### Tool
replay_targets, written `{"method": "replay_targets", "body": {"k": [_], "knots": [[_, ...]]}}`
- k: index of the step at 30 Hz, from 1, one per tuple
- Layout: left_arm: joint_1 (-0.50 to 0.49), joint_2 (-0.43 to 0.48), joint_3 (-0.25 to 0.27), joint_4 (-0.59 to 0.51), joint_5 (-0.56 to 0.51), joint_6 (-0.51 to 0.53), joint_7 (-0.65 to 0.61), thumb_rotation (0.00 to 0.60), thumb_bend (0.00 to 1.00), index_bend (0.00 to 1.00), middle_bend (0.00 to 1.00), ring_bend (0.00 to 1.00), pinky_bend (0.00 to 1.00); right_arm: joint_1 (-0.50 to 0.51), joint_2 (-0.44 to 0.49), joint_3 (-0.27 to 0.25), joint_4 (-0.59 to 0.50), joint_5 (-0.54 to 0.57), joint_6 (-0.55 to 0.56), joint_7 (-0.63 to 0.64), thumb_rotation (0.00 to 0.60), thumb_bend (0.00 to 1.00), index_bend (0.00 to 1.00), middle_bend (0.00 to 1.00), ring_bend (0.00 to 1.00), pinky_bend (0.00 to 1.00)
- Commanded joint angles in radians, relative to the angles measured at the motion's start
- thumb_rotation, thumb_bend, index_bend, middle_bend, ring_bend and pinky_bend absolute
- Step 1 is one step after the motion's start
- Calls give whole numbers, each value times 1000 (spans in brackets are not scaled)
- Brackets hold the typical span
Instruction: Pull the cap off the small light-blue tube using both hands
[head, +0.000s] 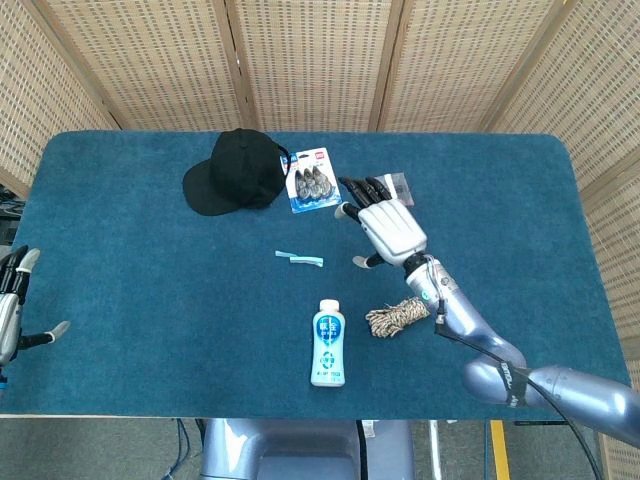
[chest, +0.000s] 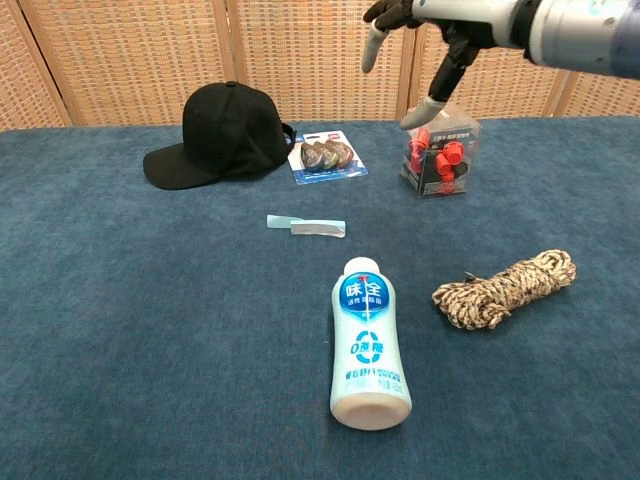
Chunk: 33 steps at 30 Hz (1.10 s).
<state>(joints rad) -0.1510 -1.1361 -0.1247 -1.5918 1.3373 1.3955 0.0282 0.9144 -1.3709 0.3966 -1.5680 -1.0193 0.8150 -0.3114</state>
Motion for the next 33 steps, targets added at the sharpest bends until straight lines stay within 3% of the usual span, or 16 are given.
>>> {"method": "replay_targets", "body": {"k": [1, 7, 19, 33], "knots": [[-5, -4, -4, 6, -12, -10, 6, 600, 0, 0, 0, 0, 0, 105, -122, -9, 133, 145, -38, -113, 600, 110, 330, 0, 0, 0], [-13, -7, -8, 23, -41, -37, 4, 600, 0, 0, 0, 0, 0, 217, -315, -68, 378, 338, -43, -257, 600, 197, 370, 0, 0, 0], [-18, -2, -12, 36, -60, -54, -11, 600, 0, 0, 0, 0, 0, 280, -520, -58, 620, 435, -37, -281, 600, 260, 409, 0, 0, 0], [-23, -2, -12, 42, -69, -66, -17, 600, 0, 0, 0, 0, 0, 289, -594, -34, 708, 438, -58, -266, 600, 260, 420, 0, 0, 0]]}}
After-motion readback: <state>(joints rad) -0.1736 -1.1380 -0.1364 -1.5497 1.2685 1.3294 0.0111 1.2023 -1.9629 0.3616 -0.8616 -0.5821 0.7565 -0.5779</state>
